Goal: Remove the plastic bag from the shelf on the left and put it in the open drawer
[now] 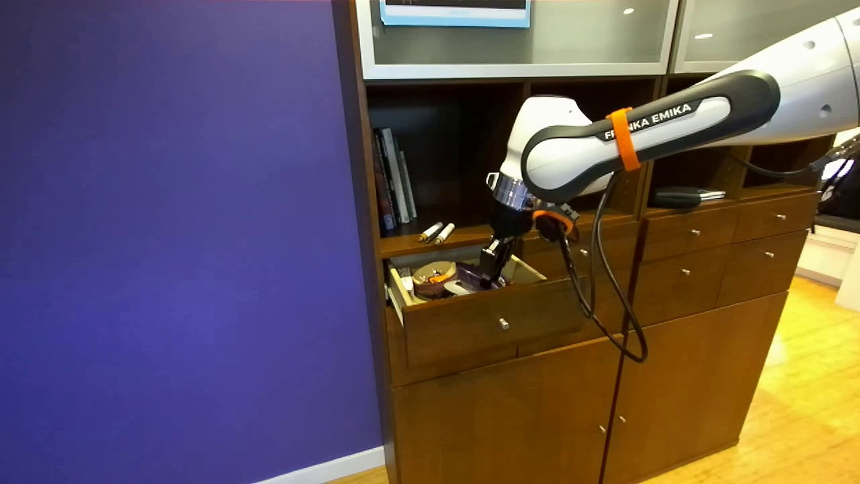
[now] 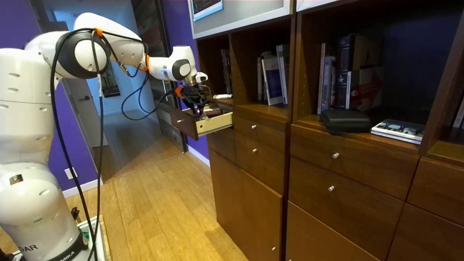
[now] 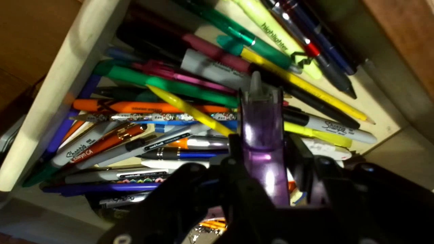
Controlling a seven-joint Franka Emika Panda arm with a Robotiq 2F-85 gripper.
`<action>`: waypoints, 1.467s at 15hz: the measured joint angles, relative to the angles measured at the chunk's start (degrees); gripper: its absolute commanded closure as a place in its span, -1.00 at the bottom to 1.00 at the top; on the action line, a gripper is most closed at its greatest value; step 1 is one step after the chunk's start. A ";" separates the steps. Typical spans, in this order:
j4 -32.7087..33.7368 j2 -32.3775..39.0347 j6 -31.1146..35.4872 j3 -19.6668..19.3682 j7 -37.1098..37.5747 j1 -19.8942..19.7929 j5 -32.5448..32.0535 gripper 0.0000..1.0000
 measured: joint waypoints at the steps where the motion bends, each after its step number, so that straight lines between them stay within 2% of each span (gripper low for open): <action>1: 0.02 -0.13 -1.17 0.04 -0.11 0.05 -0.09 0.75; 8: 0.09 0.20 -3.65 -0.48 0.32 0.08 -2.39 0.75; 9: 0.16 0.39 -3.58 -0.48 0.33 0.13 -2.51 0.34; 10: 0.24 0.56 -3.47 -0.48 0.40 0.20 -2.60 -0.24; 12: 0.42 0.75 -3.43 -0.48 0.48 0.39 -2.67 -0.29; 17: 1.98 0.04 -3.25 -0.36 0.92 0.54 -2.54 -0.96; 22: 2.49 -4.01 -4.70 -0.45 7.73 0.48 -1.92 -1.00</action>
